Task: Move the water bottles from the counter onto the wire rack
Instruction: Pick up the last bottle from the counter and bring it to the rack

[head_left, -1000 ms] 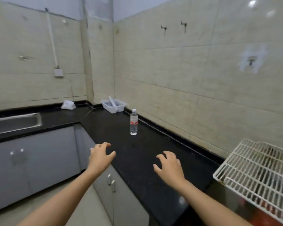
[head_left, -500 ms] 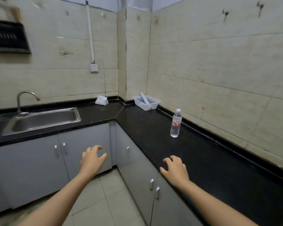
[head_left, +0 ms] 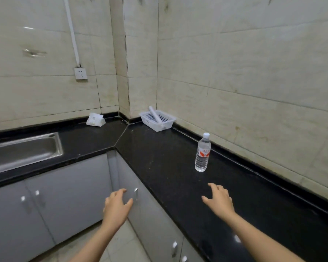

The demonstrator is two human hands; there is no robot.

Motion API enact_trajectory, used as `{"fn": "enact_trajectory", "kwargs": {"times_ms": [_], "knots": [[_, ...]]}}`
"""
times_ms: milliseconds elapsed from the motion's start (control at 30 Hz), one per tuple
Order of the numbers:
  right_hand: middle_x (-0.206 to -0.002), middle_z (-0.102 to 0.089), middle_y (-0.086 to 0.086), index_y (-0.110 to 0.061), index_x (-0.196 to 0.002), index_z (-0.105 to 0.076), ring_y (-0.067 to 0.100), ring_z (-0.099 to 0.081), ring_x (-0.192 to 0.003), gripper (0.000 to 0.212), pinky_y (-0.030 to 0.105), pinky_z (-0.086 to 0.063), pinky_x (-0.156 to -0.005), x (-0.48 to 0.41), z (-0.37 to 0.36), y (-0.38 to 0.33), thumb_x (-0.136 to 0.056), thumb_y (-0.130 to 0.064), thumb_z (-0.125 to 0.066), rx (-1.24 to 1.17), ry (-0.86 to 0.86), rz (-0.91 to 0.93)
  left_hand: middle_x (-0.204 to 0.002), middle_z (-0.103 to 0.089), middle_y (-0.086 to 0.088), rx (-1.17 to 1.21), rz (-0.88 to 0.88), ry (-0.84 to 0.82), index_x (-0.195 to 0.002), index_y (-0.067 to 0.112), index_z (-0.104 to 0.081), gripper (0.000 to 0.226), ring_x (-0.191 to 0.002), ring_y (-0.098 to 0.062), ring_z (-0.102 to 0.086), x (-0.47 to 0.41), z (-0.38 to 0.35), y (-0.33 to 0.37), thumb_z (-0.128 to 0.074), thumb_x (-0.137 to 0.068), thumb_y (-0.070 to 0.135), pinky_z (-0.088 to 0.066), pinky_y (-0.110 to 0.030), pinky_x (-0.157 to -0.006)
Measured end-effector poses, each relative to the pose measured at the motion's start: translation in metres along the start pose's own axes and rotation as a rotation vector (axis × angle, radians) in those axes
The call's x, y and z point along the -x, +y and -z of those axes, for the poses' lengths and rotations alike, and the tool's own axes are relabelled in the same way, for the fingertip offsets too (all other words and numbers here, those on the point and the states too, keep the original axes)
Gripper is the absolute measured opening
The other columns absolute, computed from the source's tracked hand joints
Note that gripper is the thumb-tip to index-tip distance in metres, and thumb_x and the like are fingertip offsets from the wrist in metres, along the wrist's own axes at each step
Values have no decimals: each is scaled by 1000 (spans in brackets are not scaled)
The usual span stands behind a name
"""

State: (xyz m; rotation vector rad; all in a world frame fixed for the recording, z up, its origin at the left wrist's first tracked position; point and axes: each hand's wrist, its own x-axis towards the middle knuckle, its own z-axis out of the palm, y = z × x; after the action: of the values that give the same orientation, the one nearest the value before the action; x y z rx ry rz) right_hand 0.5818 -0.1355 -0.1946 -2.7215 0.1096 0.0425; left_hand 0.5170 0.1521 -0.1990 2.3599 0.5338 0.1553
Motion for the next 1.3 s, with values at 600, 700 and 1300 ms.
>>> {"fn": "enact_trajectory", "kwargs": {"times_ms": [600,700,1300], "knots": [[-140,-39,19,-6,-138,-29,34,-36,-130,82,41,-34,-104,-248,-33,-1,-73,-30,-73,-523,101,-385,-143,-37,-4,-211,-290,-352,-138,19,-34,51,-132,-24,-31,-249,-167,121,-45,-91,33,-33,-37,-104],[-140,-40,19,-5,-137,-28,34,-39,-129,88,43,-36,-105,-274,-40,-8,-68,-25,-78,-591,191,-454,-147,-32,-3,-339,-417,-399,-141,18,-29,53,-135,-23,-26,-281,-189,125,-41,-92,36,-30,-36,-107],[-115,-62,7,-13,-119,-45,25,-58,-106,70,34,-45,-90,-316,-55,-46,-61,-19,-84,-699,588,-792,-105,-71,-16,-600,-837,-640,-96,14,-74,49,-93,-34,-69,-380,-257,77,-65,-61,48,-54,-53,-73]]}}
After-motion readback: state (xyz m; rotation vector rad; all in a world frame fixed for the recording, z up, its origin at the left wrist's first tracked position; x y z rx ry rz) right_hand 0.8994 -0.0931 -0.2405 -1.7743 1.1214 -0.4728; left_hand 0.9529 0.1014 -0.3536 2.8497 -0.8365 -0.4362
